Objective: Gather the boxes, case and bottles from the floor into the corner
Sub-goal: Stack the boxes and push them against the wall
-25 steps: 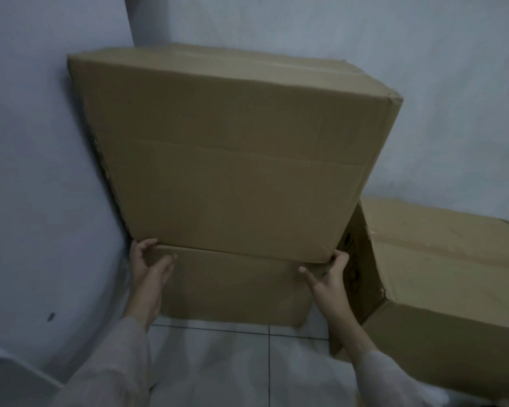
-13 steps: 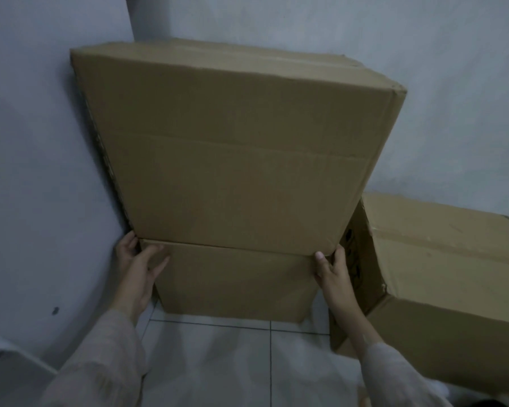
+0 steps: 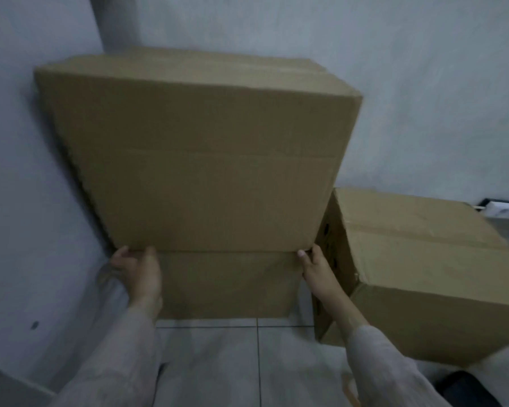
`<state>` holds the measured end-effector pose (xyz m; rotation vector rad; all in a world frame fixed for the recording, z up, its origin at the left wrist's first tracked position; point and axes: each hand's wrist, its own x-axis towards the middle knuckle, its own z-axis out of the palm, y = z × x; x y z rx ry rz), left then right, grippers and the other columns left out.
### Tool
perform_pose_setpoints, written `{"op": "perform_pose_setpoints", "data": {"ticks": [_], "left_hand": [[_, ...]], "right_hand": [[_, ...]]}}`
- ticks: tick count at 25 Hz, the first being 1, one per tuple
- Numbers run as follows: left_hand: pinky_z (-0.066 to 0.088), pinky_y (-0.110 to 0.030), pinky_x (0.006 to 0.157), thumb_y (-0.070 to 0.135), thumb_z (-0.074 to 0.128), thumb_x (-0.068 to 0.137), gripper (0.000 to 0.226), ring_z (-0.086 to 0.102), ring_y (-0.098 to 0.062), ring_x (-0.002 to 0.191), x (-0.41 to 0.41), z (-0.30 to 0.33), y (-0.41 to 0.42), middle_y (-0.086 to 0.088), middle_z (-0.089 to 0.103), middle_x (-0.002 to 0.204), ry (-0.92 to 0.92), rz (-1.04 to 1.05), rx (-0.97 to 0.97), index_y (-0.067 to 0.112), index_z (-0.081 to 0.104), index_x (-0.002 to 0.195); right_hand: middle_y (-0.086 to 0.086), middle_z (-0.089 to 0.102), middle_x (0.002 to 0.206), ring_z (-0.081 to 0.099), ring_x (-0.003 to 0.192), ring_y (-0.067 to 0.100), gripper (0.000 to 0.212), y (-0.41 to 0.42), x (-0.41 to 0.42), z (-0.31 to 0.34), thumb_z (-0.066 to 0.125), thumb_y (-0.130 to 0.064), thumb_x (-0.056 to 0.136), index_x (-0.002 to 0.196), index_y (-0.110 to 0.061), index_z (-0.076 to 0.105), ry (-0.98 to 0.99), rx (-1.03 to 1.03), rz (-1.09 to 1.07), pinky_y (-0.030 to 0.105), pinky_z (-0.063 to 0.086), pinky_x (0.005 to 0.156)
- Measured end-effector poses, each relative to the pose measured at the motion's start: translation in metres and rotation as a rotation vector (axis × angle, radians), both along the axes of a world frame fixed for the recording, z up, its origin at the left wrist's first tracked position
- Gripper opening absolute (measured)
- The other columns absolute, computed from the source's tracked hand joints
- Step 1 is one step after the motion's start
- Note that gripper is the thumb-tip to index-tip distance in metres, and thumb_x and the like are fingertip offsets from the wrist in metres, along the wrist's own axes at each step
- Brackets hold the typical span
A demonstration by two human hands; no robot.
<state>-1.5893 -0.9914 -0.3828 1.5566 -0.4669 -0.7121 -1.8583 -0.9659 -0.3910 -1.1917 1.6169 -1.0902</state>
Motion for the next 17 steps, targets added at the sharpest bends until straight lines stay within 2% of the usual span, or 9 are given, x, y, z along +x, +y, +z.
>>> {"op": "perform_pose_setpoints", "data": {"ticks": [2, 4, 6, 8, 10, 12, 13, 15, 17], "left_hand": [[0.033, -0.039, 0.1, -0.001, 0.052, 0.082, 0.041, 0.038, -0.039, 0.122, -0.036, 0.02, 0.012, -0.025, 0.029, 0.133, -0.162, -0.031, -0.041, 0.008, 0.035, 0.118], [0.036, -0.04, 0.102, -0.009, 0.047, 0.078, 0.039, 0.041, -0.036, 0.112, -0.075, 0.037, 0.02, -0.015, 0.032, 0.115, -0.309, -0.143, -0.258, 0.018, 0.032, 0.102], [0.041, -0.019, 0.089, -0.007, 0.044, 0.075, 0.042, 0.042, -0.021, 0.092, -0.114, 0.053, 0.029, -0.001, 0.032, 0.104, -0.396, -0.276, -0.48, 0.029, 0.034, 0.093], [0.035, -0.012, 0.078, 0.003, 0.042, 0.073, 0.036, 0.04, -0.012, 0.083, -0.157, 0.062, 0.042, 0.015, 0.036, 0.097, -0.506, -0.485, -0.66, 0.036, 0.039, 0.086], [0.034, -0.012, 0.08, 0.014, 0.04, 0.073, 0.022, 0.042, -0.01, 0.086, -0.196, 0.057, 0.049, 0.021, 0.04, 0.093, -0.608, -0.757, -0.711, 0.031, 0.046, 0.085], [0.03, -0.011, 0.085, 0.023, 0.04, 0.076, 0.018, 0.042, -0.008, 0.097, -0.232, 0.049, 0.043, 0.014, 0.042, 0.096, -0.76, -1.049, -0.638, 0.026, 0.049, 0.09], [0.029, -0.015, 0.09, 0.026, 0.041, 0.08, 0.019, 0.04, -0.011, 0.107, -0.25, 0.045, 0.035, 0.01, 0.041, 0.104, -0.838, -1.159, -0.546, 0.024, 0.049, 0.097], [0.025, -0.029, 0.106, 0.033, 0.048, 0.088, 0.032, 0.029, -0.021, 0.127, -0.277, 0.039, 0.011, -0.001, 0.033, 0.127, -0.884, -1.273, -0.225, 0.02, 0.043, 0.118], [0.019, -0.038, 0.114, 0.044, 0.052, 0.087, 0.059, 0.016, -0.03, 0.14, -0.293, 0.035, -0.009, -0.006, 0.014, 0.147, -0.813, -1.337, 0.12, 0.02, 0.027, 0.135]], "right_hand": [[0.007, 0.049, 0.131, 0.047, 0.118, 0.019, 0.04, 0.006, -0.005, 0.014, 0.038, -0.018, 0.099, 0.136, -0.006, 0.034, 0.023, 0.004, 0.008, 0.028, 0.042, 0.091], [0.006, 0.045, 0.136, 0.043, 0.126, 0.018, 0.045, 0.012, -0.017, 0.033, 0.038, -0.018, 0.098, 0.141, -0.008, 0.031, 0.016, -0.046, -0.039, 0.028, 0.039, 0.1], [0.006, 0.046, 0.137, 0.043, 0.129, 0.018, 0.041, 0.02, -0.034, 0.056, 0.039, -0.015, 0.098, 0.139, -0.011, 0.036, -0.094, -0.137, -0.088, 0.037, 0.037, 0.109], [0.002, 0.053, 0.125, 0.048, 0.119, 0.012, 0.036, 0.032, -0.065, 0.078, 0.039, -0.009, 0.097, 0.132, -0.011, 0.046, -0.191, -0.249, -0.144, 0.031, 0.039, 0.105], [-0.002, 0.057, 0.116, 0.051, 0.112, 0.01, 0.032, 0.053, -0.108, 0.094, 0.042, -0.005, 0.095, 0.124, -0.011, 0.054, -0.038, -0.336, -0.235, 0.015, 0.039, 0.099], [0.001, 0.059, 0.117, 0.051, 0.113, 0.013, 0.03, 0.076, -0.167, 0.094, 0.047, -0.001, 0.091, 0.118, -0.009, 0.057, 0.236, -0.346, -0.343, 0.0, 0.034, 0.087], [0.005, 0.059, 0.12, 0.051, 0.115, 0.016, 0.031, 0.085, -0.201, 0.09, 0.05, 0.0, 0.089, 0.118, -0.007, 0.057, 0.37, -0.3, -0.397, 0.003, 0.034, 0.087], [0.013, 0.051, 0.131, 0.048, 0.121, 0.026, 0.036, 0.095, -0.263, 0.077, 0.055, -0.006, 0.087, 0.123, -0.007, 0.053, 0.533, -0.091, -0.494, 0.021, 0.034, 0.097], [0.018, 0.038, 0.141, 0.037, 0.13, 0.034, 0.046, 0.093, -0.309, 0.061, 0.058, -0.022, 0.087, 0.13, -0.013, 0.045, 0.652, 0.167, -0.536, 0.042, 0.032, 0.108]]}}
